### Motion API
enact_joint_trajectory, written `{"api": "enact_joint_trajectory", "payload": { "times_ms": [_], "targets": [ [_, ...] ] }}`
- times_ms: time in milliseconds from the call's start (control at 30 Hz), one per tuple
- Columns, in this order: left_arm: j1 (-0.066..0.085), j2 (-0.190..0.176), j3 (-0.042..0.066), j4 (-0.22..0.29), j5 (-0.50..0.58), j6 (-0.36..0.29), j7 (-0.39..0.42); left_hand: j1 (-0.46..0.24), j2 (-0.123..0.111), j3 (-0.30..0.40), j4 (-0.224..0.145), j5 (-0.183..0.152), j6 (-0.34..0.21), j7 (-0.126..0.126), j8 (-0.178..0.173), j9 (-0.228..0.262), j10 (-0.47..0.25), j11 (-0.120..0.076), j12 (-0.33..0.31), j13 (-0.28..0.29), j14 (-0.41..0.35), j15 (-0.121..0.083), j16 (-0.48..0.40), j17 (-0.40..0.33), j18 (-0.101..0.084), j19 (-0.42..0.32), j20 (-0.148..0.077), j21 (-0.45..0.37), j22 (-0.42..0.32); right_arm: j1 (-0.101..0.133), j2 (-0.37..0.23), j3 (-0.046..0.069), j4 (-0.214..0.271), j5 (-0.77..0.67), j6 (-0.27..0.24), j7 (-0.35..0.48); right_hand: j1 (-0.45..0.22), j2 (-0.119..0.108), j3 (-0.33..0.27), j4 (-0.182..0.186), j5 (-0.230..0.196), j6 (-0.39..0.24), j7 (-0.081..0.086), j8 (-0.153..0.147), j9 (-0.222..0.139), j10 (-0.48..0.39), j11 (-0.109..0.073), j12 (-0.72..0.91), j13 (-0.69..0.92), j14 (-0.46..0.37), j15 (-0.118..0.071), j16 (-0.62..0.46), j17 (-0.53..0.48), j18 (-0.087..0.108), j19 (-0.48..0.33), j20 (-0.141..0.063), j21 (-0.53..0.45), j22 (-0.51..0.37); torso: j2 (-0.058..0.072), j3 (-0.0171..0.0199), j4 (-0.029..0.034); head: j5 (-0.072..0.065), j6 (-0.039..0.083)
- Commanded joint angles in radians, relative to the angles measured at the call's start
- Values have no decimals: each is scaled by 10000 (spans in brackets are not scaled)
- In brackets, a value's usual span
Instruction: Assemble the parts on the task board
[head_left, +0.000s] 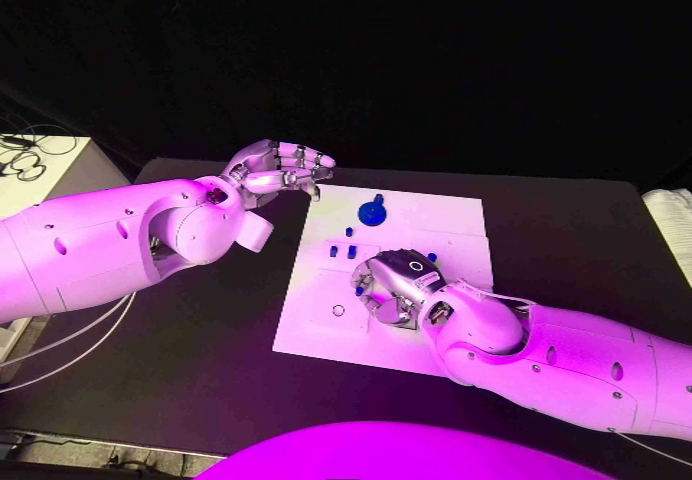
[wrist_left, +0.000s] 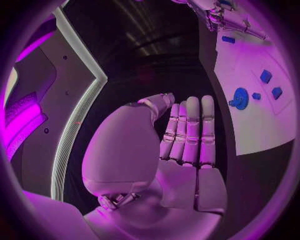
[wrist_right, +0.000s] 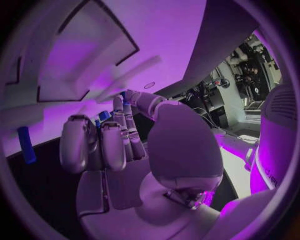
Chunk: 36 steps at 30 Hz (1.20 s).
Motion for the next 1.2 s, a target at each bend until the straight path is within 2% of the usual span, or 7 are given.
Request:
{"api": "enact_joint_trajectory", "payload": {
  "times_ms": [33,300,567,867,933,1067,1200],
  "targets": [
    [6,4,9,18,29,156,19,75,-11,-40,-22,8,-57,-17,43,2,-52,-6,26,-9,7,-4,-39,-15,57,70,12,-47,-17,-9,-30,-4,23,-8,-202,184,31,-95,-74,-31,32,-153,11,-122,-20,-223,34,38,-11,358,85,-99,-103,122,161,88,-186,1034,-2,5,2,-15,17],
    [6,2,9,9,28,169,6,75,-11,-40,-22,8,-57,-17,43,2,-52,-6,26,-9,7,-4,-39,-15,57,70,12,-47,-17,-8,-194,-4,189,4,-735,171,125,-180,-372,-133,38,-565,29,-458,-98,-878,145,182,8,245,181,-255,-380,217,9,180,-739,771,0,7,8,-66,84],
    [5,10,8,-23,29,179,6,79,9,-45,-21,6,-49,-18,49,2,-45,-8,30,-16,13,-5,-52,-19,56,75,11,-53,-20,186,-936,108,972,704,-1042,265,40,-260,-715,-68,44,-605,34,-543,-106,-885,112,426,44,227,164,-256,-416,238,-10,184,-847,717,-20,-6,2,-169,196],
    [4,22,4,-57,36,182,7,79,9,-45,-21,6,-49,-18,49,2,-45,-8,30,-16,13,-5,-52,-19,56,75,11,-53,-20,1395,-2555,283,1620,2922,578,581,-73,-272,-1446,143,39,-608,51,-679,-108,-843,18,912,75,363,80,13,-91,140,214,103,-344,952,-39,-26,-8,-422,440],
    [3,31,3,-66,38,182,8,79,9,-45,-21,6,-49,-18,49,2,-45,-8,30,-16,13,-5,-52,-19,56,75,11,-53,-20,1551,-2748,290,1558,2950,890,632,48,-181,-1959,200,61,-594,1,-729,-108,-1060,32,1004,57,377,97,66,-38,126,247,103,-287,983,-56,-34,-15,-450,457],
    [3,65,1,-91,43,188,10,76,8,-54,-19,3,-48,-19,51,2,-41,-8,32,-20,16,-4,-57,-20,56,77,11,-57,-22,1756,-2940,295,1242,2588,1453,715,856,294,-4271,742,132,-609,-246,-999,-179,-1772,133,1388,32,398,180,225,83,143,229,185,-428,945,-82,-35,-40,-472,510],
    [1,91,-2,-106,45,203,5,76,8,-54,-19,3,-48,-19,51,2,-41,-8,32,-20,16,-4,-57,-20,56,77,11,-57,-22,1820,-2898,287,951,2063,1705,752,1603,344,-5413,1593,163,-717,-395,-1218,-237,-2212,207,1602,4,365,241,211,-13,165,204,242,-572,892,-78,-12,-47,-486,538]
  ]
}}
